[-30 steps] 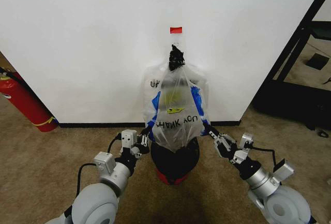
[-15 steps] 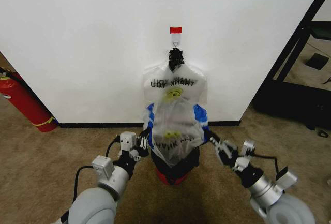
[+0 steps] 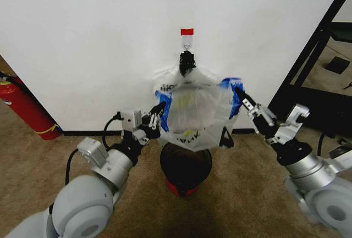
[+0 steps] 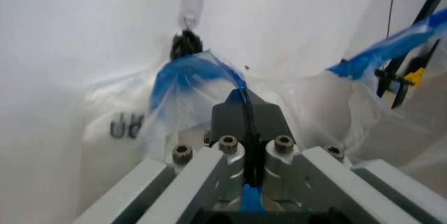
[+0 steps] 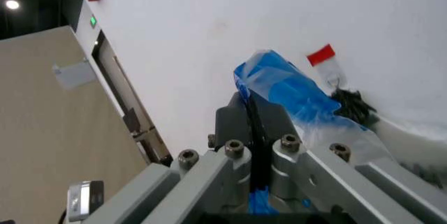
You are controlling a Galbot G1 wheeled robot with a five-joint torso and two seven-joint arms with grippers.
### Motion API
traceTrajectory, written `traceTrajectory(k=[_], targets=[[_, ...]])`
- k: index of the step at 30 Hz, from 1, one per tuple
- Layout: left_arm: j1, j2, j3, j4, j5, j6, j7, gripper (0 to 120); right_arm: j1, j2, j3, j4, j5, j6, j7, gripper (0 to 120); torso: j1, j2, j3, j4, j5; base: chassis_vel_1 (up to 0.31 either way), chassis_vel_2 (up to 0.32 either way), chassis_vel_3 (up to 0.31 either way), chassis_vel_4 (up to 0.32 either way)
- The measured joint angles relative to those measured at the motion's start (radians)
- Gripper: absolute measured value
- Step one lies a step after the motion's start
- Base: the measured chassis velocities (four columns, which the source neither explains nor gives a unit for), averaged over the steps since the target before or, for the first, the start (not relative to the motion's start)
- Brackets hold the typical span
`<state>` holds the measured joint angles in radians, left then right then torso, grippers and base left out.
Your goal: Pick up the garbage bag from the wall and place it over the trash bin.
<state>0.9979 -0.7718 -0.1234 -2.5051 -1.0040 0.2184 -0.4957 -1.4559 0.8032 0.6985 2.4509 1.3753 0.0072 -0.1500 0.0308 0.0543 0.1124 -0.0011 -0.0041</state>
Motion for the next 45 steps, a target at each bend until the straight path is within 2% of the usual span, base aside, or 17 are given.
traceTrajectory(k=[7,12,18,22,25,35,45], targets=[[-0.045,-0.005,0.006,0.0,-0.068,0.024,-0.038,0,0.016,-0.019,0.037,0.01,0.047,-0.036,0.091,0,0.0,0.0,0.0,0.0,0.0,0.0,0.0,0.0,0.0],[-0.012,-0.035,0.013,0.005,-0.084,0.041,-0.072,0,0.031,-0.001,-0.014,-0.019,0.041,-0.044,0.12,0,0.0,0.0,0.0,0.0,0.0,0.0,0.0,0.0,0.0],[0.033,-0.088,0.055,0.108,-0.073,0.029,-0.108,0,0.056,0.073,-0.141,-0.091,-0.038,-0.043,0.129,0,0.0,0.0,0.0,-0.0001,-0.0001,0.0,0.0,0.0,0.0],[0.031,-0.102,0.059,0.165,-0.072,0.021,-0.114,0,0.077,0.116,-0.205,-0.128,-0.077,-0.042,0.138,0,0.0,0.0,0.0,-0.0001,0.0,0.0,0.0,0.0,0.0],[0.041,-0.103,0.054,0.215,-0.05,0.008,-0.108,0,0.107,0.164,-0.254,-0.185,-0.102,-0.038,0.14,0,0.0,0.0,0.0,0.0002,-0.0002,0.0,0.0,0.0,0.0],[0.072,-0.114,0.062,0.313,0.018,-0.037,-0.085,0,0.096,0.279,-0.312,-0.322,-0.174,-0.022,0.111,0,0.0,0.0,0.0,0.0002,-0.0002,0.0,0.0,0.0,0.0],[0.159,-0.149,0.096,0.333,0.118,-0.083,-0.064,0,0.048,0.323,-0.351,-0.365,-0.218,-0.006,0.102,0,0.0,0.0,0.0,0.0001,-0.0002,0.0,0.0,0.0,0.0]])
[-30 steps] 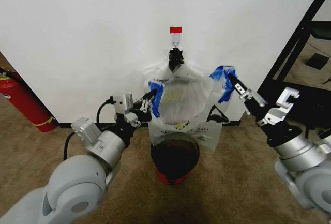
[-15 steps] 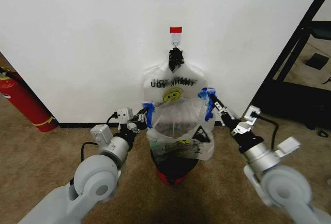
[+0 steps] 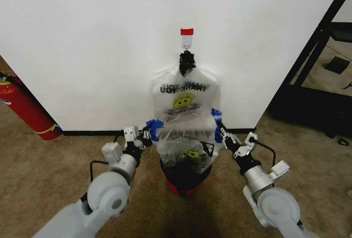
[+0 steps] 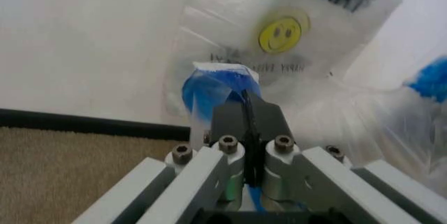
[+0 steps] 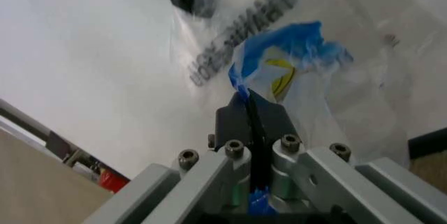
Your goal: Pick up the garbage bag from the wall and place it over the trash bin.
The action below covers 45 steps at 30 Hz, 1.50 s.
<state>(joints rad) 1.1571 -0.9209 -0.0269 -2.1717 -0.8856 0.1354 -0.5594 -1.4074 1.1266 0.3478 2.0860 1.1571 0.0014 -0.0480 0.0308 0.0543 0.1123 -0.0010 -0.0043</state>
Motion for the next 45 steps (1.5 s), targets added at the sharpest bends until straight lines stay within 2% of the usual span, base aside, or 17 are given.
traceTrajectory(k=[4,9,14,20,24,30,34,38,45], targets=[[0.006,0.001,-0.006,0.007,0.057,-0.019,0.028,0,-0.007,0.027,-0.043,-0.01,-0.04,0.006,-0.003,0,0.0,0.0,0.0,0.0,-0.0001,0.0,0.0,0.0,0.0],[-0.001,0.019,-0.031,0.012,0.064,-0.024,0.031,0,-0.015,0.047,-0.071,-0.04,-0.084,0.021,-0.003,0,0.0,0.0,0.0,-0.0001,0.0001,0.0,0.0,0.0,0.0],[0.029,0.043,-0.052,-0.055,0.054,-0.02,0.028,0,-0.029,0.064,-0.059,0.019,-0.052,0.025,0.021,0,0.0,0.0,0.0,0.0,0.0,0.0,0.0,0.0,0.0],[0.055,0.051,-0.056,-0.092,0.051,-0.016,0.029,0,-0.071,0.066,-0.046,0.063,-0.043,0.024,0.035,0,0.0,0.0,0.0,-0.0002,0.0001,0.0,0.0,0.0,0.0],[0.076,0.031,-0.032,-0.07,0.072,-0.02,0.029,0,-0.089,0.059,-0.031,0.036,-0.062,0.029,0.048,0,0.0,0.0,0.0,-0.0001,0.0002,0.0,0.0,0.0,0.0],[0.106,-0.037,0.032,0.041,0.139,-0.045,0.028,0,-0.114,0.048,-0.006,0.009,-0.076,0.032,0.122,0,0.0,0.0,0.0,-0.0001,0.0001,0.0,0.0,0.0,0.0],[0.122,-0.046,0.039,0.044,0.151,-0.046,0.019,0,-0.135,0.046,-0.008,0.031,-0.102,0.016,0.149,0,0.0,0.0,0.0,-0.0001,0.0003,0.0,0.0,0.0,0.0],[0.178,-0.021,0.034,0.007,0.184,-0.039,0.008,0,-0.202,0.022,0.006,0.068,-0.153,-0.022,0.217,0,0.0,0.0,0.0,0.0001,0.0002,0.0,0.0,0.0,0.0],[0.217,-0.022,0.04,0.035,0.213,-0.024,-0.006,0,-0.23,0.04,-0.015,0.032,-0.214,-0.095,0.311,0,0.0,0.0,0.0,0.0,0.0002,0.0,0.0,0.0,0.0]])
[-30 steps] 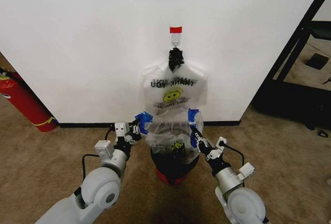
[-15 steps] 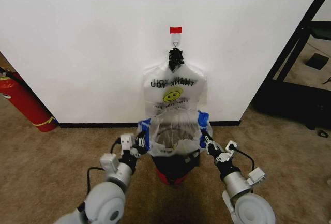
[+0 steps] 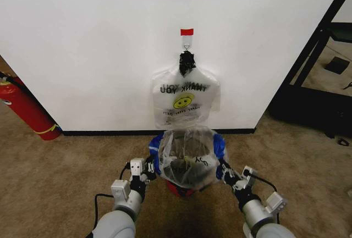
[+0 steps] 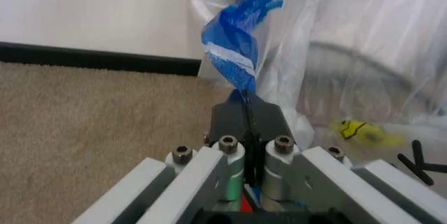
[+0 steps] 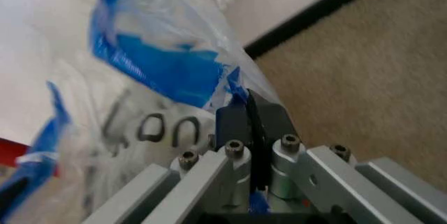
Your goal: Pick up the garbage bag from the wall and place it over the trash bin.
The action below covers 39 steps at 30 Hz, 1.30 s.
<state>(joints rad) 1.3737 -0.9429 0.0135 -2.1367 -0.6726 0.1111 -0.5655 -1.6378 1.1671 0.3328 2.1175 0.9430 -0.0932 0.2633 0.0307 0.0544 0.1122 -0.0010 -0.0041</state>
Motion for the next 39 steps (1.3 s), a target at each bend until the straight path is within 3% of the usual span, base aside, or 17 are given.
traceTrajectory(k=[7,18,39], targets=[[0.02,0.031,-0.005,-0.015,-0.005,0.024,-0.004,0,0.014,-0.001,-0.005,-0.009,-0.007,-0.063,0.048,0,0.0,0.0,0.0,0.0,0.0,0.0,0.0,0.0,0.0],[-0.003,0.017,0.021,0.048,-0.031,0.045,-0.004,0,0.093,0.016,-0.008,-0.077,0.018,-0.082,0.089,0,0.0,0.0,0.0,0.0,0.0,0.0,0.0,0.0,0.0],[0.004,0.068,0.036,0.076,-0.042,0.088,-0.002,0,0.145,0.029,-0.015,-0.171,0.02,-0.105,0.093,0,0.0,0.0,0.0,0.0001,0.0,0.0,0.0,0.0,0.0]])
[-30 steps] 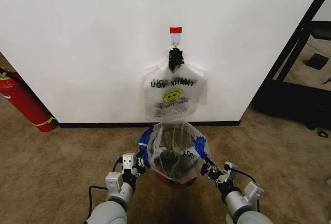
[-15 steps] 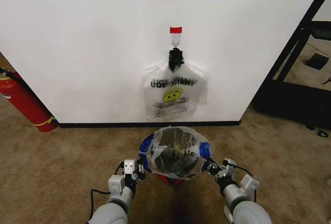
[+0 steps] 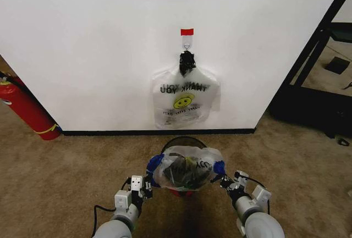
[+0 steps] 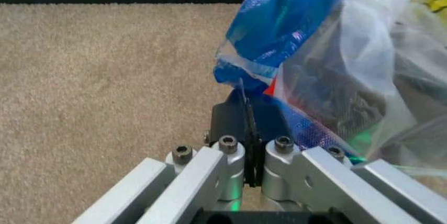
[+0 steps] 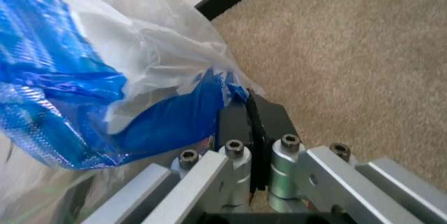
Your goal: Pick up the garbage bag from the wall and place it over the trash bin.
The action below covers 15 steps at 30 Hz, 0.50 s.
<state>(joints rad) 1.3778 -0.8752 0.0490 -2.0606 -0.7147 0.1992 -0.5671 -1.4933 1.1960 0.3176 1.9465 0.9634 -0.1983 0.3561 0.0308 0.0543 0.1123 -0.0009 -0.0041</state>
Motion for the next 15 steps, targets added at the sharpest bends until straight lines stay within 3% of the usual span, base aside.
traceTrajectory(k=[15], targets=[[-0.094,-0.018,0.063,0.073,0.004,0.017,0.001,0,0.075,-0.01,0.002,-0.071,0.019,-0.036,0.023,0,0.0,0.0,0.0,-0.0001,0.0,0.0,0.0,0.0,0.0]])
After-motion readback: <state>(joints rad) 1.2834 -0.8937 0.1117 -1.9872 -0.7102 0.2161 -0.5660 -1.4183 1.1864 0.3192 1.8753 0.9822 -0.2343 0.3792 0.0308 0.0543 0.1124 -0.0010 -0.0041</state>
